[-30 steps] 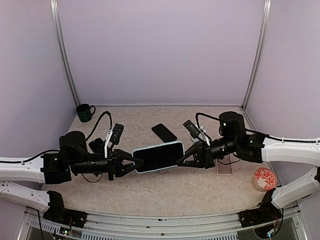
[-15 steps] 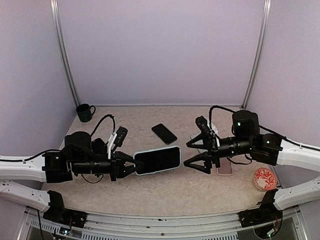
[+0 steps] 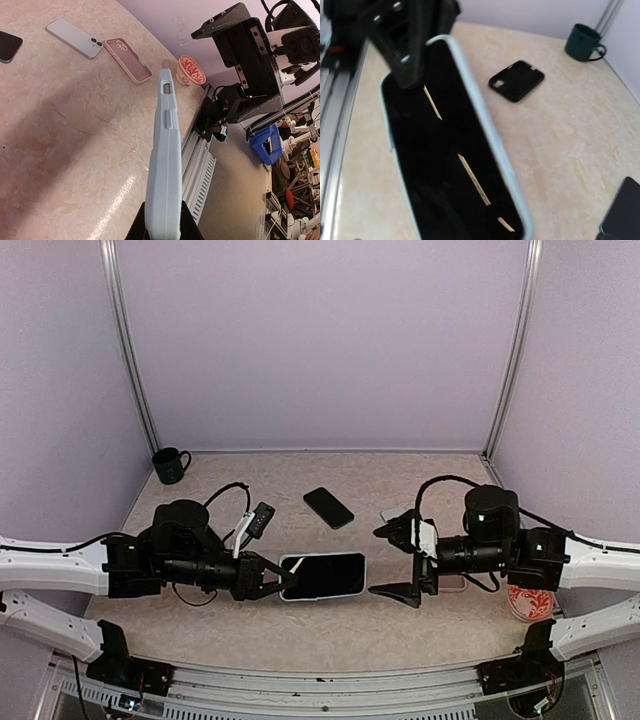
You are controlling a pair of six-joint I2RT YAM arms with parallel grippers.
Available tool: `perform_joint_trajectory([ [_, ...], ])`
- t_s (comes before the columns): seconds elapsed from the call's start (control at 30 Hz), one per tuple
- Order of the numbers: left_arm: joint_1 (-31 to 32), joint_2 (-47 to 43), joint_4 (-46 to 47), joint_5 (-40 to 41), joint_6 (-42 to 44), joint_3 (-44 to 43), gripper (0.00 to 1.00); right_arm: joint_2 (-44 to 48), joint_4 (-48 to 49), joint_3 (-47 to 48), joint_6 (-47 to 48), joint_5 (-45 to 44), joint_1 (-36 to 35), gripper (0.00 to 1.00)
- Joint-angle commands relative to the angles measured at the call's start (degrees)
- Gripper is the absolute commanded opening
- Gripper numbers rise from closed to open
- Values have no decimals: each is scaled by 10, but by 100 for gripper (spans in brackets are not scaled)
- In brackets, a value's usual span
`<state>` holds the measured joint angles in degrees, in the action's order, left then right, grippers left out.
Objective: Put the phone into the phone case
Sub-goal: Pass from the left arm to the right
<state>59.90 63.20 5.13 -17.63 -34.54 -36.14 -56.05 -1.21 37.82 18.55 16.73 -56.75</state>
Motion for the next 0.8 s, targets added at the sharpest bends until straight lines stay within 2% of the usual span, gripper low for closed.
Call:
perform_joint_trajectory([
  [0.0,-8,15,41,-24,-28,-26,0,-20,11,7,82,-27,-33,100],
  [0.13,-13,25,70,-33,-45,-19,0,-37,33,9,101,-34,-61,99],
  [0.47,-14,42,103,-43,-62,-16,0,-137,60,34,106,-142,-116,100],
  [0.77,-14,47,100,-40,-64,-12,0,-149,86,36,125,-191,-134,99],
])
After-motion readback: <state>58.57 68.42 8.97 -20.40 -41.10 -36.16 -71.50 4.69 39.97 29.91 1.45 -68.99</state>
